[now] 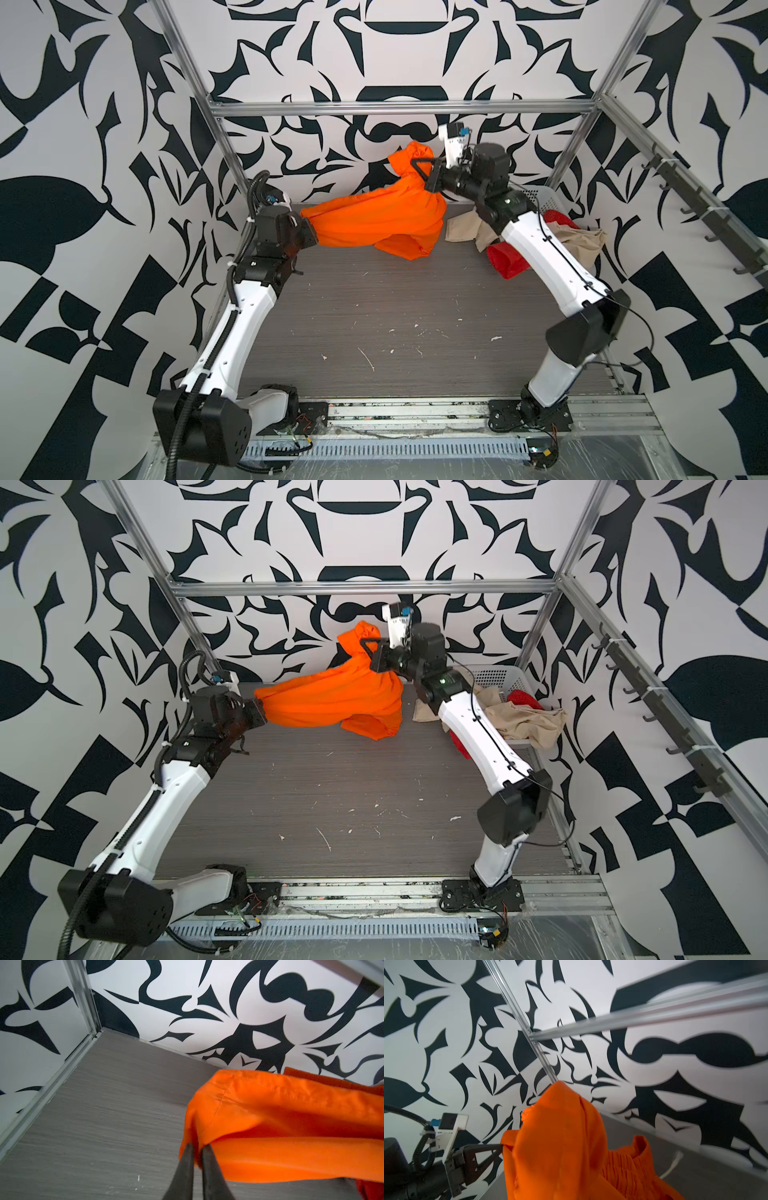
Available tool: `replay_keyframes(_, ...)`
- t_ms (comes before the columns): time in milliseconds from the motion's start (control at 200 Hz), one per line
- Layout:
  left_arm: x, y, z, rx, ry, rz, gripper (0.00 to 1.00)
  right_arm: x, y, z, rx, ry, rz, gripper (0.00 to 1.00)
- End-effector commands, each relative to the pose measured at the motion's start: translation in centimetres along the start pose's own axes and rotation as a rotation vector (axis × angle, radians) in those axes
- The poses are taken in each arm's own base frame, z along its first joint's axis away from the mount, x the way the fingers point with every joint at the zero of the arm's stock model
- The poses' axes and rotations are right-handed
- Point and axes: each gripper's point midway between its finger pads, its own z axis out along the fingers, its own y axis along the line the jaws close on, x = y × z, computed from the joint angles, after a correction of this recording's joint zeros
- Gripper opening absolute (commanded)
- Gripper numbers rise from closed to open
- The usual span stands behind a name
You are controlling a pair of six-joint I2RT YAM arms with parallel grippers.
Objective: Fold and stack the shorts
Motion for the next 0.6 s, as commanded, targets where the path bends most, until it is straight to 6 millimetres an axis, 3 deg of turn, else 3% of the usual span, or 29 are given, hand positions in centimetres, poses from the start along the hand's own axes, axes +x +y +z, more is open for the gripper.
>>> replay_keyframes(0, 8.1, 3.0, 0.5, -0.070, 0.217, -0.054, 0.31, 6.3, -3.0, -0.8, 0.062, 0.050, 0.091, 0.06)
replay_keyframes(75, 11.1, 3.8, 0.0, -0.080, 0.276, -0.114, 0.47, 13.7, -5.4, -3.1, 0.168, 0.222, 0.180, 0.39)
replay_keyframes(110, 12.2, 4.0, -0.2, -0.077, 0.295, -0.140, 0.51, 16.9, -6.5, -4.7, 0.240, 0.293, 0.211, 0.49)
replay_keyframes(195, 13.7, 4.2, -0.6, -0.071, 0.316, -0.180, 0.54, 20.9, -8.2, -9.4, 0.402, 0.359, 0.242, 0.63)
replay_keyframes(280, 14.4, 4.2, -0.4, -0.064, 0.342, -0.193, 0.56, 21.7, -8.8, -13.0, 0.521, 0.388, 0.227, 0.66)
replay_keyframes(355, 14.9, 4.0, 0.4, -0.061, 0.381, -0.191, 0.57, 21.5, -8.3, -14.4, 0.557, 0.428, 0.176, 0.69)
replay_keyframes(495, 15.3, 3.2, 2.6, -0.049, 0.453, -0.209, 0.59, 21.0, -7.4, -13.2, 0.551, 0.528, 0.115, 0.74)
replay_keyframes(595, 16.2, 3.0, 4.6, -0.052, 0.505, -0.225, 0.60, 21.0, -6.8, -10.5, 0.486, 0.588, 0.147, 0.81)
